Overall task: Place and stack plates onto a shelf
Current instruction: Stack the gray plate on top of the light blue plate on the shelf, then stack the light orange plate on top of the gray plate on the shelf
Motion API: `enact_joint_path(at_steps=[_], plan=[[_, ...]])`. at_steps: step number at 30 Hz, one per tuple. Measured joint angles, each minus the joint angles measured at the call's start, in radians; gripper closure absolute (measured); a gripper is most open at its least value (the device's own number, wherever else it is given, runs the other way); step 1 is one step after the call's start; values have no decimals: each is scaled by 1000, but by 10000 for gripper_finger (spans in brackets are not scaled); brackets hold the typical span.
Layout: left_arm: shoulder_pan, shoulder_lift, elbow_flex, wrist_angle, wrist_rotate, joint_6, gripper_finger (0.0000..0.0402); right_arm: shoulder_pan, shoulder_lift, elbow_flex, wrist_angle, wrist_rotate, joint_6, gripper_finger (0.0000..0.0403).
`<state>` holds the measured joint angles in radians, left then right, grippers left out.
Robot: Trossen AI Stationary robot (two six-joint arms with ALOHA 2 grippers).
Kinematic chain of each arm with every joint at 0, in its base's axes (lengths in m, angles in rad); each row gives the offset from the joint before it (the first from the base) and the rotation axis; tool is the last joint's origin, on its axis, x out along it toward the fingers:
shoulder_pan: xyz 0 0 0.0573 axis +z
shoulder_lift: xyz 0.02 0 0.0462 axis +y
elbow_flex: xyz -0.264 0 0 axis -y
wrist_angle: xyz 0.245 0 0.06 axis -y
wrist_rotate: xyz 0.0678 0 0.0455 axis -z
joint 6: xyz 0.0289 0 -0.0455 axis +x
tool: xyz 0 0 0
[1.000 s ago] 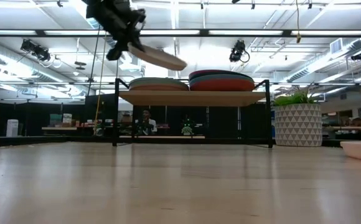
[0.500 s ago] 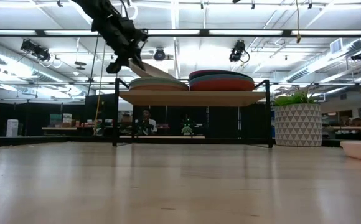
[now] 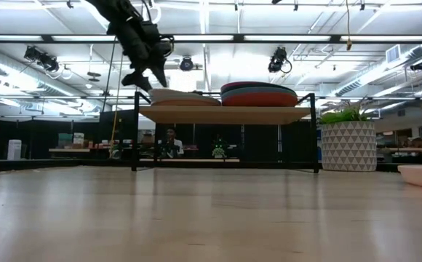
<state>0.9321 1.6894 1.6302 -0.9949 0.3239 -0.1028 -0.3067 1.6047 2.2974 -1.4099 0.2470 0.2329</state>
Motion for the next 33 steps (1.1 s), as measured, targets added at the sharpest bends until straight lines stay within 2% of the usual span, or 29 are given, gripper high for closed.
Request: enact_joint_path(at_steps=[5,11,14,17,23,27,33], plan=[[-19,0,0,-12,61,11,146,0,0,0,1,-1,0,176],[-52,0,15,-8,58,15,154,0,0,0,1,-4,-6,176],[-62,-4,51,-13,148,52,158,2,0,0,-45,-68,-13,176],[-105,-34,86,-25,179,109,163,19,0,-9,-140,-124,-45,176],[-203,-116,95,-30,116,124,171,76,-26,-137,-145,-191,-69,176],[-271,-184,94,-28,69,114,171,122,-33,-247,-135,-197,-69,176],[-338,-287,94,11,18,34,171,188,-34,-413,-51,-241,-73,176]])
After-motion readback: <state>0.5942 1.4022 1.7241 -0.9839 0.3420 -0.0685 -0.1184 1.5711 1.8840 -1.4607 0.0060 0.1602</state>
